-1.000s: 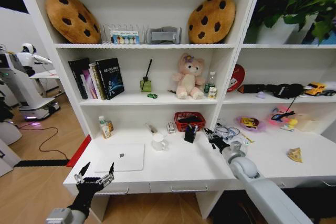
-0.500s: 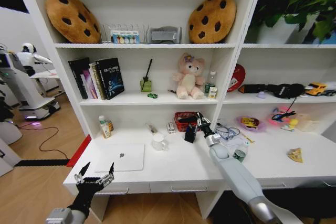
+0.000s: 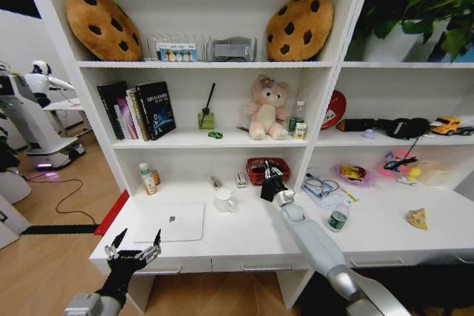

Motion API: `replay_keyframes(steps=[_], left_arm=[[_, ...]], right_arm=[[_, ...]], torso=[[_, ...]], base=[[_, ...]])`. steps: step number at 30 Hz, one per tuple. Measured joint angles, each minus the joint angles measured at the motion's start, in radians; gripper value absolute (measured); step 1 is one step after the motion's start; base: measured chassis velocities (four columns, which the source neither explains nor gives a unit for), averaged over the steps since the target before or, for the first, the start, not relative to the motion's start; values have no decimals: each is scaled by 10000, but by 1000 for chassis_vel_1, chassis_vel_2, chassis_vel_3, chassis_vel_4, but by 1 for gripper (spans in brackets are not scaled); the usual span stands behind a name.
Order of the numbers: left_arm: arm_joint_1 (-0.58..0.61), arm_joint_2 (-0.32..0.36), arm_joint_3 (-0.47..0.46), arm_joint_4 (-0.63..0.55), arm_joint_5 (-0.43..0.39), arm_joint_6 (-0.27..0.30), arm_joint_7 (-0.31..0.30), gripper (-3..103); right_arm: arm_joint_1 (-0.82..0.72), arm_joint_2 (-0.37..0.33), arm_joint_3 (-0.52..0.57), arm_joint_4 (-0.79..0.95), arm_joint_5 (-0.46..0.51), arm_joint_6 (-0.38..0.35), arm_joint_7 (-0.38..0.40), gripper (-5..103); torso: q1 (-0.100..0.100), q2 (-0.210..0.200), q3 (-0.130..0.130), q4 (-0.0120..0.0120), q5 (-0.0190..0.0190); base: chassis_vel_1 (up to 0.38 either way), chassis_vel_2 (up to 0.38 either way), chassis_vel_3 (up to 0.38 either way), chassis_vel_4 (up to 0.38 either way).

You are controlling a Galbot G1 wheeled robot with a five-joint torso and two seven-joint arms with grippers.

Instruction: Organize the objects on the table.

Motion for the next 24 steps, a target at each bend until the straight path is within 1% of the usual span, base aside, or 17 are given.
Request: replay_keyframes(steps=[2,3,4,6,7,8,10,11,12,13,15,16,17,19,20,22,24], left_arm=[[0,0,0,0,0,0,0,100],[0,0,0,0,0,0,0,100],[1,0,0,0,0,0,0,100],[0,0,0,0,0,0,0,100],[0,0,0,0,0,0,0,100],[0,0,0,0,0,0,0,100],[1,0,1,0,0,0,0,100],[1,0,1,0,0,0,0,100],[0,0,1,0,0,0,0,100],[0,0,1,0,0,0,0,100],[0,-1,0,0,0,-1,0,100],[0,-1,0,0,0,-1,0,100],[0,0,1,0,0,-1,0,100],[0,-1,2,0,0,-3,2,100],[0,-1,2,0,0,-3,2,100],[1,0,0,0,0,-4,1,100],[1,1,1,1,-1,-4,0,100]], right_arm=[[-50,-33,-20,68,13,-103,212,25],[-50,-33,-20,68,13,-103,212,25],[-96,-23,-24,124,18,-128,296,37],[-133,-22,-24,182,25,-148,329,37],[-222,-65,-22,346,106,-209,359,47],[-222,-65,-22,346,106,-209,359,47],[-591,-361,98,1208,635,-807,366,58],[-591,-361,98,1208,635,-807,366,58],[-915,-669,229,2010,1085,-1459,363,64],[-915,-669,229,2010,1085,-1459,363,64],[-2200,-1772,643,4573,2501,-3747,415,76],[-2200,-1772,643,4573,2501,-3747,415,76],[-3016,-2278,900,5887,3062,-4848,675,81],[-4146,-2776,1517,7542,3503,-6131,1184,86],[-4146,-2776,1517,7542,3503,-6131,1184,86],[-6005,-3088,2851,9246,3752,-7194,1618,99],[-6560,-3093,3214,9555,3723,-7311,1660,99]], torso=[[0,0,0,0,0],[0,0,0,0,0],[0,0,0,2,1],[0,0,0,2,1],[0,0,0,3,1],[0,0,0,3,1],[1,0,0,8,5],[1,0,0,8,5],[1,-1,0,7,6],[1,-1,0,7,6],[0,2,-3,0,-4],[0,2,-3,0,-4],[-1,2,-1,-10,4],[-3,3,-3,-2,0],[-3,3,-3,-2,0],[-3,4,-3,8,1],[-4,3,-3,2,1]], base=[[0,0,0,0],[0,0,0,0],[0,0,0,0],[0,0,0,0],[0,0,0,0],[0,0,0,0],[0,0,0,0],[0,0,0,0],[0,0,0,0],[0,0,0,0],[0,0,0,0],[0,0,0,0],[0,0,0,0],[0,0,0,0],[0,0,0,0],[0,0,0,0],[0,0,0,0]])
